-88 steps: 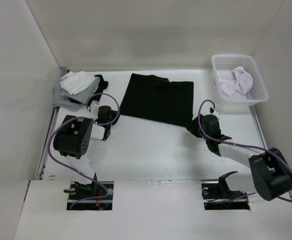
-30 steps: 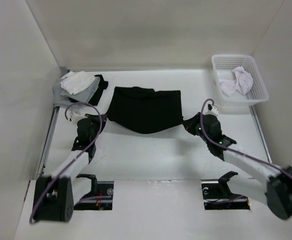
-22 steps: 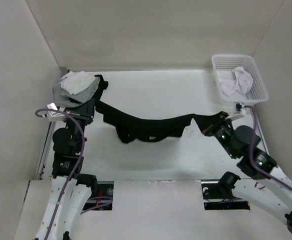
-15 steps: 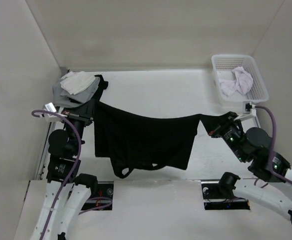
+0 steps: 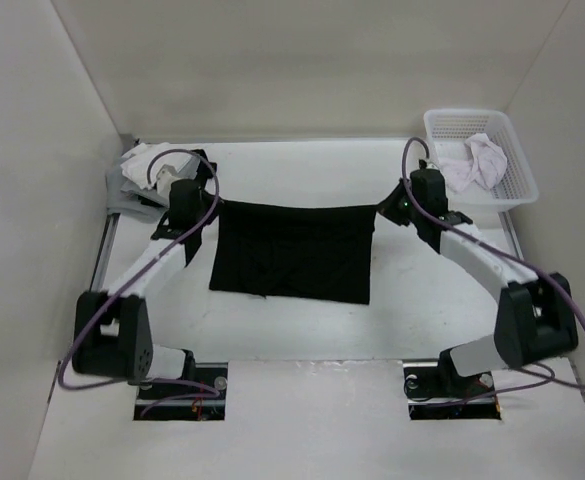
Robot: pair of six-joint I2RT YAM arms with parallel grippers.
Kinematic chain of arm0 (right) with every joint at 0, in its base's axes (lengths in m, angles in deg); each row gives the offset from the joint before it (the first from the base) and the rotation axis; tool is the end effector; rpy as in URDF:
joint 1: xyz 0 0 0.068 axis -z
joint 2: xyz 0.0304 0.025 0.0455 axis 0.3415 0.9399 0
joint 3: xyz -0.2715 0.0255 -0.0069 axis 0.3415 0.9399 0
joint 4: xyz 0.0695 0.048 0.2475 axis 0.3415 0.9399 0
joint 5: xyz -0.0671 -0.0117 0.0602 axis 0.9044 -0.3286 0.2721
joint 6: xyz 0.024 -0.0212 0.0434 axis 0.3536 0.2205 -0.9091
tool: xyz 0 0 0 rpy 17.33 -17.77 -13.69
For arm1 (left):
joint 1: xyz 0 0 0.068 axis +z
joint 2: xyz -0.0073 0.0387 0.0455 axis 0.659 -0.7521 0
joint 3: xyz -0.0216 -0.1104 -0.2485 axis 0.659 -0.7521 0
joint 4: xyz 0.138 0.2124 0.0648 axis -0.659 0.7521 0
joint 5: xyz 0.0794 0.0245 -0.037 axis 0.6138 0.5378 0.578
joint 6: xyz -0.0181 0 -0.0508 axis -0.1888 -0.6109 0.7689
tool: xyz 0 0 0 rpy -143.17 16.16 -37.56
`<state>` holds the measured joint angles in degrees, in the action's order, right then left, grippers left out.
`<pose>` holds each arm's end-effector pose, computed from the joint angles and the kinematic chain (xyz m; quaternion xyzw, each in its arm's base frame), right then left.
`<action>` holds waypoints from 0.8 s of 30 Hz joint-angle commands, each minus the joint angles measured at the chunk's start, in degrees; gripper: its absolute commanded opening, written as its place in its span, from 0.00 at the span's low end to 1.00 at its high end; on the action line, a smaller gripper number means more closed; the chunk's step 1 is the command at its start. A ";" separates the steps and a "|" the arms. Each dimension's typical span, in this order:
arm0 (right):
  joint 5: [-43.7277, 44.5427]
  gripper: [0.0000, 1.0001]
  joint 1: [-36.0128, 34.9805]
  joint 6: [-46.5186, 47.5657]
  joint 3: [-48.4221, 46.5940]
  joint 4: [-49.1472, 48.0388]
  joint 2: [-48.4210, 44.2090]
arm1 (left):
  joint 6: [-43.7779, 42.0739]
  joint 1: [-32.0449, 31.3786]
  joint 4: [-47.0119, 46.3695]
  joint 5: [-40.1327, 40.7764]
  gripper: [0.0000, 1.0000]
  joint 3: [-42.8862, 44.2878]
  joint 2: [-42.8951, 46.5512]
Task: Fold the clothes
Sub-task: Fold the tank top
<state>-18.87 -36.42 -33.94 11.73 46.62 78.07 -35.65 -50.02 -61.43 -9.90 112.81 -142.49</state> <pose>0.2885 0.0850 0.2663 0.1804 0.8498 0.2334 0.4368 0.2813 -0.0375 0.2579 -0.3614 0.7493 -0.2262 0.5067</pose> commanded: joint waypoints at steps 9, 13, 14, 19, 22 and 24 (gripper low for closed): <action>-8.10 0.01 4.46 -0.07 -3.13 -10.63 4.04 | 1.50 2.17 -12.31 -2.73 0.02 6.38 -11.30; -5.99 0.02 2.00 -1.30 8.22 -13.27 -3.43 | 4.31 2.69 -17.32 -1.76 0.02 -6.45 -4.37; -5.12 0.02 1.12 -1.39 10.50 -13.45 -5.28 | 4.58 3.04 -18.20 -1.94 0.02 -9.27 -2.35; -1.68 0.02 -3.19 -2.79 19.56 -12.66 -13.81 | 3.18 4.45 -18.48 -3.51 0.02 -20.26 8.29; -0.80 0.02 -4.77 -4.20 23.96 -11.61 -17.68 | 1.86 5.15 -16.99 -5.10 0.02 -24.66 13.39; -0.28 0.03 -5.22 -5.25 26.51 -10.99 -19.53 | 0.63 5.33 -15.93 -6.06 0.02 -26.95 14.98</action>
<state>-21.87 -41.01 -37.27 36.10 36.92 61.13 -33.09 -45.30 -74.96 -13.99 88.22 -130.08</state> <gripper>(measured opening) 0.024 0.026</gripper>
